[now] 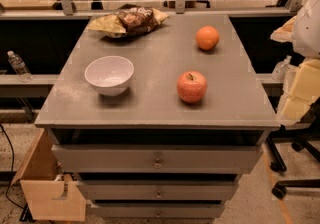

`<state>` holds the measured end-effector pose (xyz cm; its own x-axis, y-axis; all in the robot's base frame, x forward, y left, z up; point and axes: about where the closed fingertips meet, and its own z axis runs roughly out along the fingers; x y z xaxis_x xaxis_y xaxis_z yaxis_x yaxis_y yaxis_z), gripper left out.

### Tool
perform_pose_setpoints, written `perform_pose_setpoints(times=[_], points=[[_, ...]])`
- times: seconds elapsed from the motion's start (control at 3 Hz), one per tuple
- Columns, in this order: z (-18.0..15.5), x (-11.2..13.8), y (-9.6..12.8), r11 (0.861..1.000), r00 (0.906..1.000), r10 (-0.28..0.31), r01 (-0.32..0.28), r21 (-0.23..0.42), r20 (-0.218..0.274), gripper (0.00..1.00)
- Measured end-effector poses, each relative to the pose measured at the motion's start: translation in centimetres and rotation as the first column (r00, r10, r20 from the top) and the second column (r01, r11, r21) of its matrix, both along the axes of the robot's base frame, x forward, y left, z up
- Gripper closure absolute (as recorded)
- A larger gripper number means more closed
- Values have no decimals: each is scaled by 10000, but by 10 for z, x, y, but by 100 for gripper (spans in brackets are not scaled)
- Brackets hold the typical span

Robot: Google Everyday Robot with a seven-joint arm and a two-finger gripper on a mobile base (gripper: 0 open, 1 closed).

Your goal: Move orange near brown chip bag

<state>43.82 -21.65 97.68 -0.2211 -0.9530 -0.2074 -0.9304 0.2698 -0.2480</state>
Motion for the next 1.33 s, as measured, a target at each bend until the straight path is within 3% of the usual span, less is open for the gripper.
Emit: perform_pose_setpoints(times=[0.33, 0.67, 1.0, 1.33], points=[[1, 1, 0, 10000, 10000, -24, 24, 6, 39, 0], [4, 33, -7, 9984, 9995, -198, 185, 540, 250, 0], [3, 102, -17, 9836, 9963, -581, 462, 1742, 635, 0], [-10, 171, -29, 9578, 9852, -1310, 971, 2704, 1102, 0]])
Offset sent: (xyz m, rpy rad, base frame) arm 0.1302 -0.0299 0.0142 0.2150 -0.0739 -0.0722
